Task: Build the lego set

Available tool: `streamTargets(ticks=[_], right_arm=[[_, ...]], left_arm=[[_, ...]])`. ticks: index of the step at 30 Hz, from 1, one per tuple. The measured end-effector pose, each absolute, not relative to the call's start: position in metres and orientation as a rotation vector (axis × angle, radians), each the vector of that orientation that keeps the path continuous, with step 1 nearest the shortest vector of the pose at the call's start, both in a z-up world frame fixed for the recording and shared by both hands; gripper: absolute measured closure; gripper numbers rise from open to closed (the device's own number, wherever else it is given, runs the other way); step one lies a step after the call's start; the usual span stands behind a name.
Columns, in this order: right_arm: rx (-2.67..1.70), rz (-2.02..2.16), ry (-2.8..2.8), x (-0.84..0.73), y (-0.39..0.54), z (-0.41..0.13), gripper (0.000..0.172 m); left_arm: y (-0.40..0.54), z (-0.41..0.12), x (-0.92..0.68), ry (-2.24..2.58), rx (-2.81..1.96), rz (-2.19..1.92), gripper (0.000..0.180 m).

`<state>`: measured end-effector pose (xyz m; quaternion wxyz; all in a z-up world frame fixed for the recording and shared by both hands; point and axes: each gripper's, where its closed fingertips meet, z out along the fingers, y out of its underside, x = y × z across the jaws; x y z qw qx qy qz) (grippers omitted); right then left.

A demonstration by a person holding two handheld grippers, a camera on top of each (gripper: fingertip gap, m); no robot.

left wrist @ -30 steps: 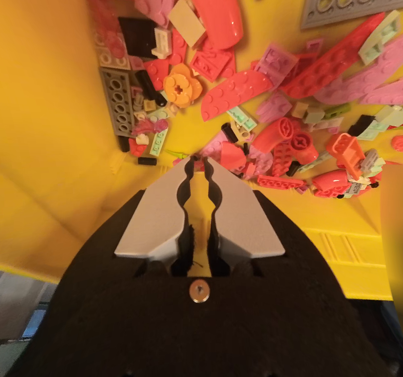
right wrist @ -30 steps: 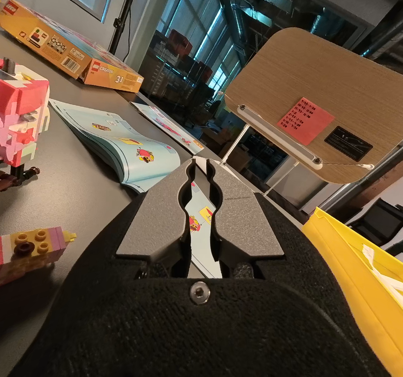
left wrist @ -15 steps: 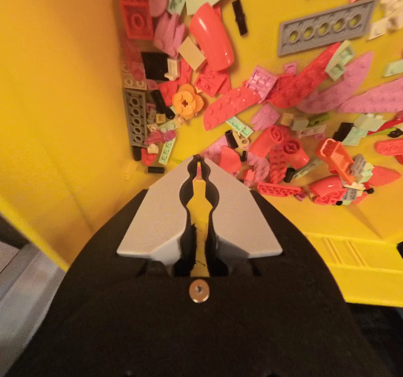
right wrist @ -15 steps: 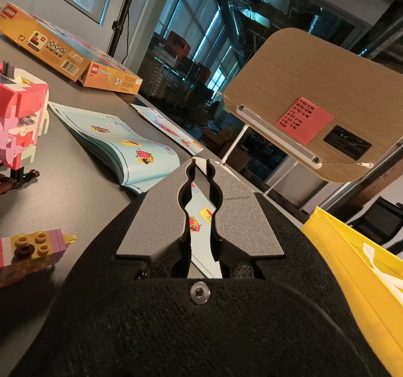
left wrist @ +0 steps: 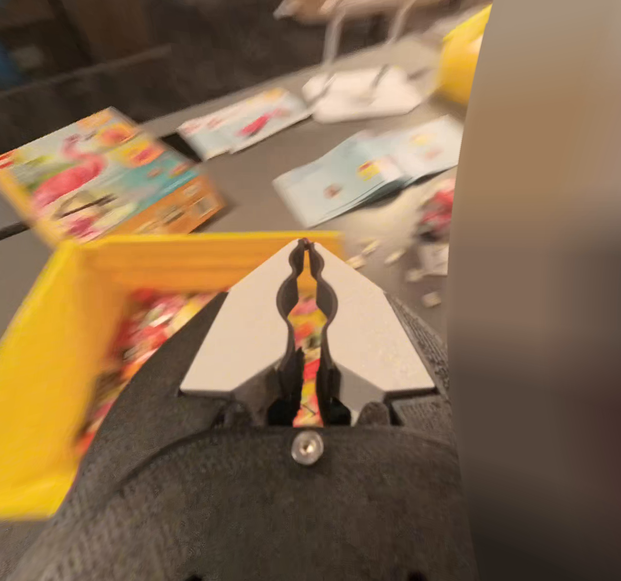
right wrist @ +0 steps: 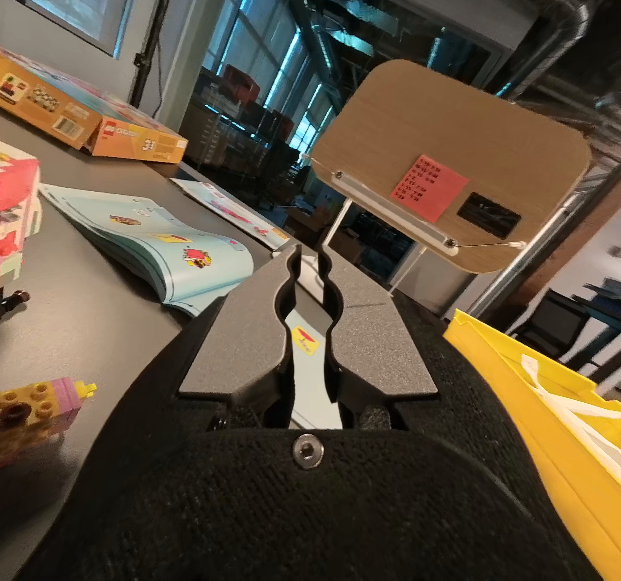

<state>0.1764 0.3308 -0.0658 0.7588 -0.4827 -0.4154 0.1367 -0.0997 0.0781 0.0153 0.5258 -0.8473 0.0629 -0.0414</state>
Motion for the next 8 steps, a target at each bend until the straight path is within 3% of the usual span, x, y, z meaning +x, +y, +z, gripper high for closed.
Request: streamTargets(ticks=[4,8], right_arm=[[-1.001,0.291,-0.866,0.185,0.321,-0.049,0.163],[-0.79,0.559,-1.019,0.17,0.246,-0.008,0.158]], left_arm=[[0.083,0.037,0.002,0.235,-1.74,-0.417,0.18],[0.099,0.038,0.073,0.293,-1.598,-0.743,0.18]])
